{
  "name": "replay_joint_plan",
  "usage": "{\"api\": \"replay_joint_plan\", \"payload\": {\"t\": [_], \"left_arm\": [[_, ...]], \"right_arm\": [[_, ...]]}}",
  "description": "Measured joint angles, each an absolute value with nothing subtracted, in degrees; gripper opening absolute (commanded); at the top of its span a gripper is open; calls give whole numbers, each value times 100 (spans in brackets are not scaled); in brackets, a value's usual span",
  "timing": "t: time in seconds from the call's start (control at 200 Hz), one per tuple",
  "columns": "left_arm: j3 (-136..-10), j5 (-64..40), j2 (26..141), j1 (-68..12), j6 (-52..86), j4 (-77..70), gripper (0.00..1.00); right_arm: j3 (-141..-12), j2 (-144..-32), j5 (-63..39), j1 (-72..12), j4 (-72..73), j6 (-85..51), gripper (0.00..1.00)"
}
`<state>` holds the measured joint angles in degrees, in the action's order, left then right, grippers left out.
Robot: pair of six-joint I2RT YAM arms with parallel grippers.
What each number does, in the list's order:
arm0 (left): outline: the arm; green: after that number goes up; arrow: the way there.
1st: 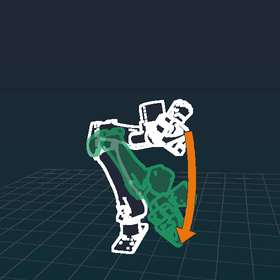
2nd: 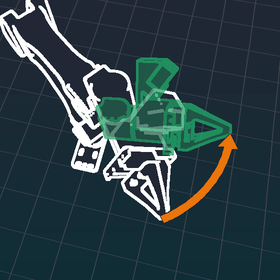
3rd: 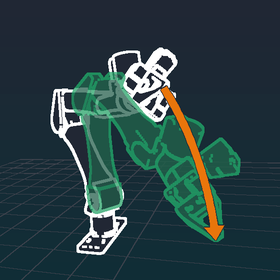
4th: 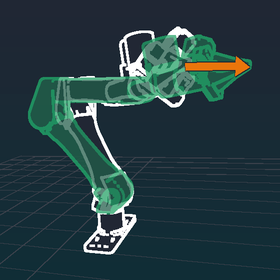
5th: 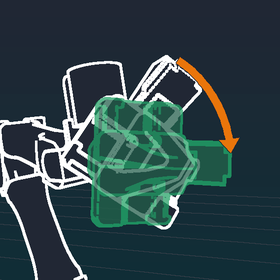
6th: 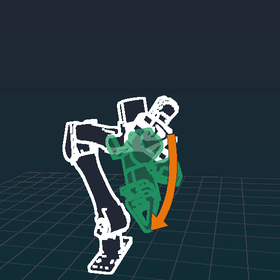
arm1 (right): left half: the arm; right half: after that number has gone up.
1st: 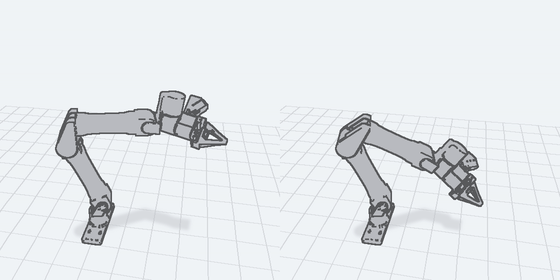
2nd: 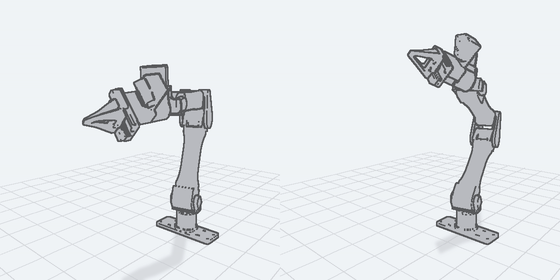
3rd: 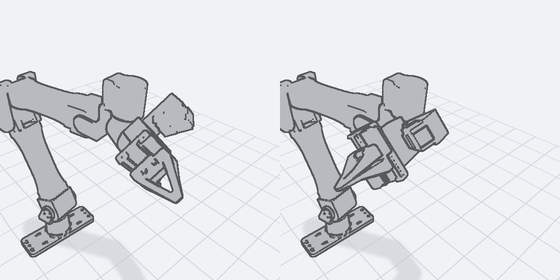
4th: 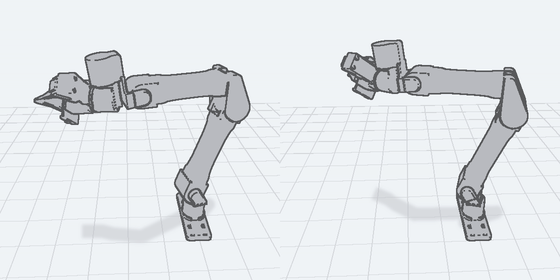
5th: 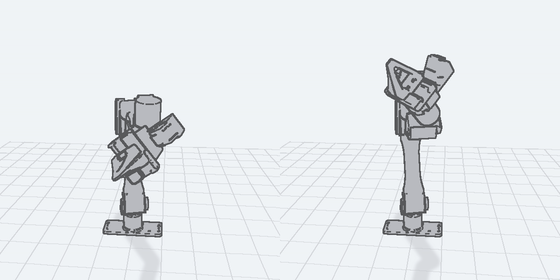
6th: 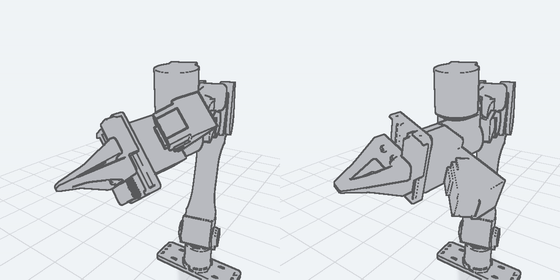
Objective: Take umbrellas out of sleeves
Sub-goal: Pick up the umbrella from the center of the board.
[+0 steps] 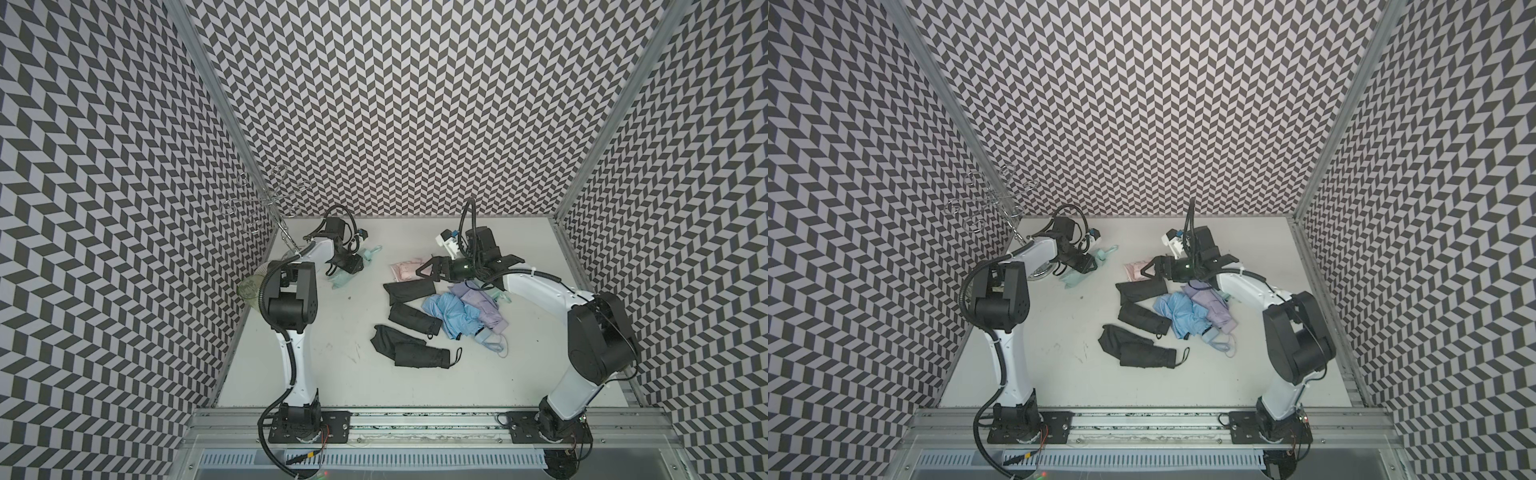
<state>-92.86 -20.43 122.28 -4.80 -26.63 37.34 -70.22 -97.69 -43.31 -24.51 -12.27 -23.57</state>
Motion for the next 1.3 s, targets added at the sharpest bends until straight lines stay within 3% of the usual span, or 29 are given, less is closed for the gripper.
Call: {"api": "replay_joint_plan", "payload": {"t": [0.341,0.656,1.087,1.302], "left_arm": [[-9225,-4497,11336,-523,-1422,3089,4],[-7990,-6678,10678,-644,1194,687,2],[-7371,-7898,10462,-2027,3020,-642,3],[-7371,-8093,10436,-2250,3404,-945,3]], "right_arm": [[-7384,-9192,-4348,-2012,-1697,-2287,96],[-7743,-8685,-4381,-1861,-2165,-2095,95],[-7631,-8370,-5087,-1857,-2038,-1957,98],[-7456,-8582,-5328,-1859,-1712,-2071,98]]}}
